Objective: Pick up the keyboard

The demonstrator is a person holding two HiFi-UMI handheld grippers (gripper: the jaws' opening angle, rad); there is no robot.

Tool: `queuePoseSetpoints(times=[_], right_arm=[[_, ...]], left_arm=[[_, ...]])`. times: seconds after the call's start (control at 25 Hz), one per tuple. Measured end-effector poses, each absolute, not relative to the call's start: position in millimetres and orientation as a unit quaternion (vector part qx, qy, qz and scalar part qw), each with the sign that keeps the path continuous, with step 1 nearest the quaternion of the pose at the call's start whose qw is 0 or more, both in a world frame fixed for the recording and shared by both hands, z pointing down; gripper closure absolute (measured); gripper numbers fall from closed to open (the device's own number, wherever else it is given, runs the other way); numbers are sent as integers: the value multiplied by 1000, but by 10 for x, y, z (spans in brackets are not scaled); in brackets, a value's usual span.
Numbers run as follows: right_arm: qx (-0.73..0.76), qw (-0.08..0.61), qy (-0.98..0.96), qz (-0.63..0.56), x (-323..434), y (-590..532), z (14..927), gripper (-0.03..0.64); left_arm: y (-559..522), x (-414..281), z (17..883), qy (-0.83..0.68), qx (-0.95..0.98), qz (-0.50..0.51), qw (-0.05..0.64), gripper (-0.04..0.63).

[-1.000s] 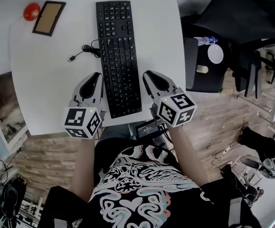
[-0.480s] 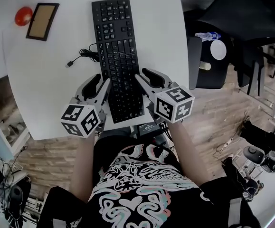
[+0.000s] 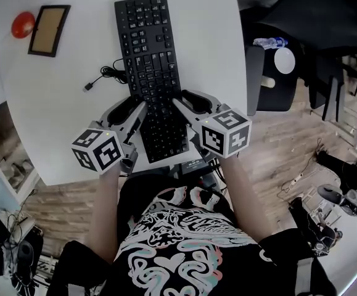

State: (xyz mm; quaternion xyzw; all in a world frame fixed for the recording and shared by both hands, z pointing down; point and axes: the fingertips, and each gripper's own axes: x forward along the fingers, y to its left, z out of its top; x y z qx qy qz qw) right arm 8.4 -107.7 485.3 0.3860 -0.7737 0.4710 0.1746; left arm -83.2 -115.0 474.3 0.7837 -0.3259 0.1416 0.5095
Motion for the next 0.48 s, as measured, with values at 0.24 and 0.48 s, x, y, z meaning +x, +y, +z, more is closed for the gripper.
queuePoseSetpoints(times=[0.24,0.48], right_arm=[[374,170,-770,489,46,-1081,4854,482],[368,162,-763,506,50,-1097,4853,482]], left_arm=[[-1152,-759,4820,-281,724,115,619,443],[-1212,-689,4786,-224,698,61,677,480]])
